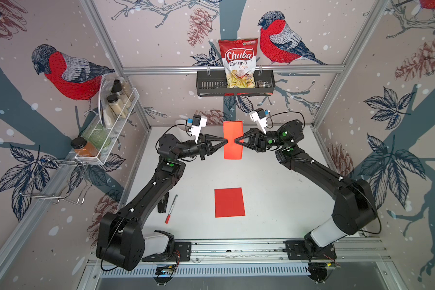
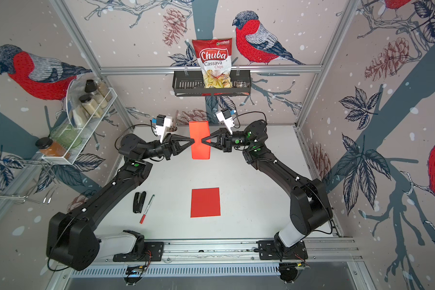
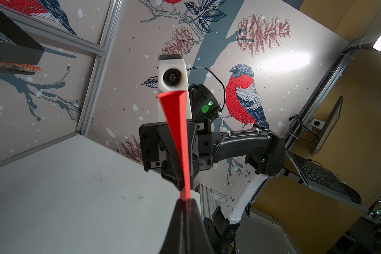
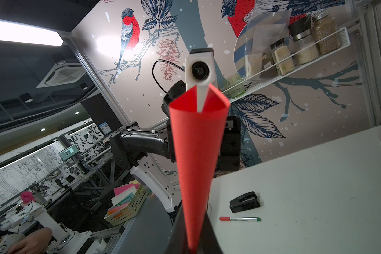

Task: Fold the square paper along the opposite sides
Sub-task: Fold the paper.

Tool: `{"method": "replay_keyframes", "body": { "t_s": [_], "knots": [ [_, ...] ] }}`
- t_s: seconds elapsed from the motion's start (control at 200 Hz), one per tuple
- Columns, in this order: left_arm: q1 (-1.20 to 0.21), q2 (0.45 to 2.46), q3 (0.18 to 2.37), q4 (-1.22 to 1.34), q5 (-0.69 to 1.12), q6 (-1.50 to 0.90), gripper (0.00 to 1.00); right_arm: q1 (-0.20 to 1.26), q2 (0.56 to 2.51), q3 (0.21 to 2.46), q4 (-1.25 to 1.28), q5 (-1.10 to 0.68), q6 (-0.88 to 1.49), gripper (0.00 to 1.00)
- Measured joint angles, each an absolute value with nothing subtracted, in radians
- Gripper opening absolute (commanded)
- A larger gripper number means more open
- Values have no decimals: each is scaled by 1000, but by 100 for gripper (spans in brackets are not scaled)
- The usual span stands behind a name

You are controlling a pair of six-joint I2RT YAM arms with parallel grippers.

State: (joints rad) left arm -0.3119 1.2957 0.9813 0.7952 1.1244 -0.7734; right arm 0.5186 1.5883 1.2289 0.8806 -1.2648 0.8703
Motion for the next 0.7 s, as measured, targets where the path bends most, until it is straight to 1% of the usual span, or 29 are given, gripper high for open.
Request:
{"method": "replay_keyframes", "body": {
  "t_s": [0.07, 0.09, 0.11, 0.13, 0.145, 0.16, 0.21, 0.23, 0.28, 0.315, 0.38, 0.465, 0.51, 0.57, 0.7],
  "knots": [
    [-312, 1295, 982, 791, 1124, -766, 0, 517, 1588, 1228, 880, -1265, 871, 3],
    [-312, 1295, 983, 788, 1124, -764, 0, 517, 1587, 1228, 880, -1265, 871, 5],
    [-311, 1295, 984, 786, 1124, -761, 0, 517, 1586, 1228, 880, -1265, 871, 8],
    [-311, 1295, 984, 783, 1124, -758, 0, 517, 1586, 1228, 879, -1266, 871, 16],
    [-311, 1295, 985, 781, 1123, -759, 0, 516, 1585, 1228, 879, -1266, 871, 24],
    [-311, 1295, 985, 780, 1124, -759, 0, 516, 1584, 1228, 878, -1266, 871, 30],
    [-311, 1295, 986, 776, 1125, -758, 0, 514, 1583, 1228, 878, -1266, 873, 38],
    [-311, 1295, 986, 774, 1126, -758, 0, 513, 1582, 1229, 878, -1266, 873, 43],
    [-311, 1295, 986, 773, 1126, -758, 0, 509, 1582, 1235, 878, -1266, 873, 60],
    [-312, 1295, 986, 772, 1127, -758, 0, 504, 1583, 1243, 878, -1265, 873, 66],
    [-314, 1294, 986, 773, 1133, -758, 0, 497, 1591, 1266, 882, -1264, 873, 70],
    [-318, 1291, 986, 769, 1134, -757, 0, 491, 1612, 1298, 896, -1258, 897, 71],
    [-319, 1291, 986, 769, 1136, -751, 0, 490, 1627, 1311, 918, -1256, 921, 68],
    [-321, 1291, 984, 762, 1141, -746, 0, 489, 1647, 1326, 949, -1254, 952, 58],
    [-324, 1291, 980, 738, 1144, -726, 0, 483, 1670, 1343, 1023, -1251, 1029, 32]
  ]
}}
